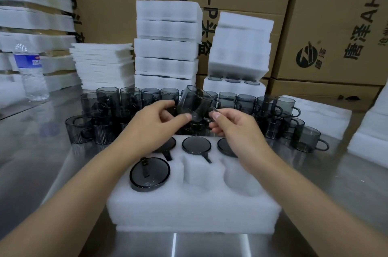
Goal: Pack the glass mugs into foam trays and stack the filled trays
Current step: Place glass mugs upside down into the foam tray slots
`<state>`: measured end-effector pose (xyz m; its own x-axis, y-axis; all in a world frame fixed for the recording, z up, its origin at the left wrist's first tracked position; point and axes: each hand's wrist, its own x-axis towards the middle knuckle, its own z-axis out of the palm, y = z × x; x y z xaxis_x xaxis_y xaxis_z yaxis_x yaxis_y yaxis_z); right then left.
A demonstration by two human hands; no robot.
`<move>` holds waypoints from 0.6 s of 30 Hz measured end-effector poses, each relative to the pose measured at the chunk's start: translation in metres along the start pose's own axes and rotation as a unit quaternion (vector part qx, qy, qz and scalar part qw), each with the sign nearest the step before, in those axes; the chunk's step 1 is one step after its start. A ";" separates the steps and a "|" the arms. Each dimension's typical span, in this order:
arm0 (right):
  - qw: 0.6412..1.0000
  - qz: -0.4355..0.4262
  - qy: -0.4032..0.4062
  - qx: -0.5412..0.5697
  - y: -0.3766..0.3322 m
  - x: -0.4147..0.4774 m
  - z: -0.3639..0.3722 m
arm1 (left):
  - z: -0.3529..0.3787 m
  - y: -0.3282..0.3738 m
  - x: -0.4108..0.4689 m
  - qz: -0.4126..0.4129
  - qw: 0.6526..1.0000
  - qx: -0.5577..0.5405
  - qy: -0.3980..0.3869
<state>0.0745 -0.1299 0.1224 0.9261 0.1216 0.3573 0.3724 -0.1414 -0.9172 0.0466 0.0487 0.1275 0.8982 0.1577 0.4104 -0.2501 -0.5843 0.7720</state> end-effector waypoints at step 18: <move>0.998 -0.053 0.001 0.029 0.004 -0.001 -0.003 | 0.005 0.007 -0.003 -0.126 0.931 -0.326 -0.108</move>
<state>0.0756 -0.1338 0.1194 0.8818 0.1308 0.4532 0.4642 -0.0709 -0.8829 0.0440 0.0405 0.1292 0.9923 0.0192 0.1226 -0.1237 0.0679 0.9900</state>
